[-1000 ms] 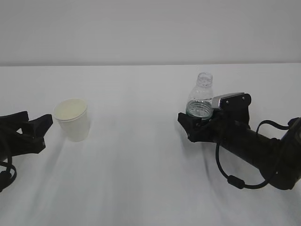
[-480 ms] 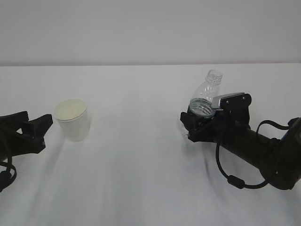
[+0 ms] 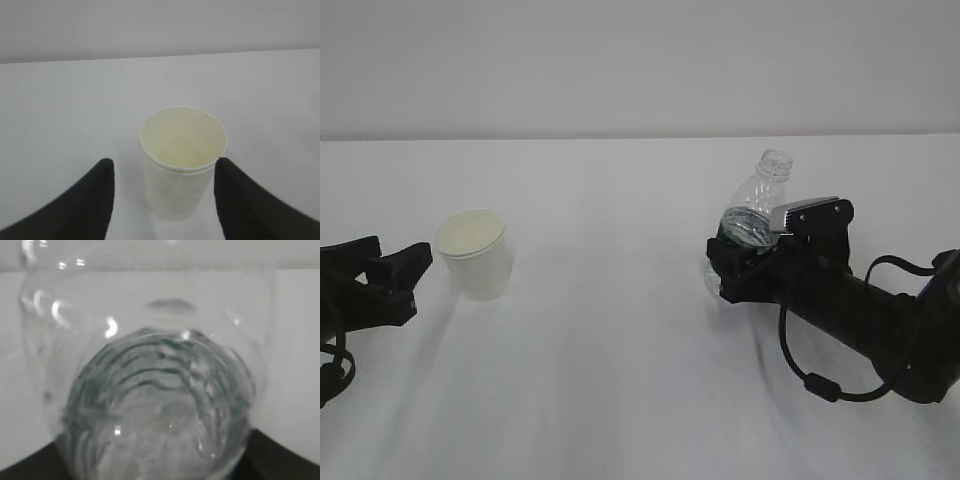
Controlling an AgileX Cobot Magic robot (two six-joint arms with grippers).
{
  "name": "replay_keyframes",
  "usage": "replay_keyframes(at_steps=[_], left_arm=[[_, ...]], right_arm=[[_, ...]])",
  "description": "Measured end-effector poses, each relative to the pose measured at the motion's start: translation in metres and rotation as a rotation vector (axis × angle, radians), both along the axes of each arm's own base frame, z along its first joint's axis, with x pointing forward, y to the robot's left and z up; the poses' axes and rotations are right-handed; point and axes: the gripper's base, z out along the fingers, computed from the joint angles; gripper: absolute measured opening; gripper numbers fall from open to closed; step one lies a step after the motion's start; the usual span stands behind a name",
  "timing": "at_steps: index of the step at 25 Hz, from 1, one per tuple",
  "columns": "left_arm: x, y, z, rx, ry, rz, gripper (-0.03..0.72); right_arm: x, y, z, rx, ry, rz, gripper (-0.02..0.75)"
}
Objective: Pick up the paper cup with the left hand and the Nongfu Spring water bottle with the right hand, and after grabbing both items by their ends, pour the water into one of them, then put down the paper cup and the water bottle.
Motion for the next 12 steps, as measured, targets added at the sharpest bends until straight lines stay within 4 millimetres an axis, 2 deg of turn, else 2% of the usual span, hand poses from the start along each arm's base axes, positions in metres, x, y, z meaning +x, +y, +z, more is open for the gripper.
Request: replay_keyframes(at_steps=[7, 12], left_arm=[[0.0, 0.0, 0.0, 0.0, 0.0, -0.002, 0.45], [0.0, 0.0, -0.004, 0.004, 0.016, -0.002, 0.45]], right_arm=[[-0.003, 0.001, 0.001, -0.023, -0.006, 0.023, 0.404], [-0.017, -0.003, 0.015, -0.075, -0.024, 0.035, 0.402]])
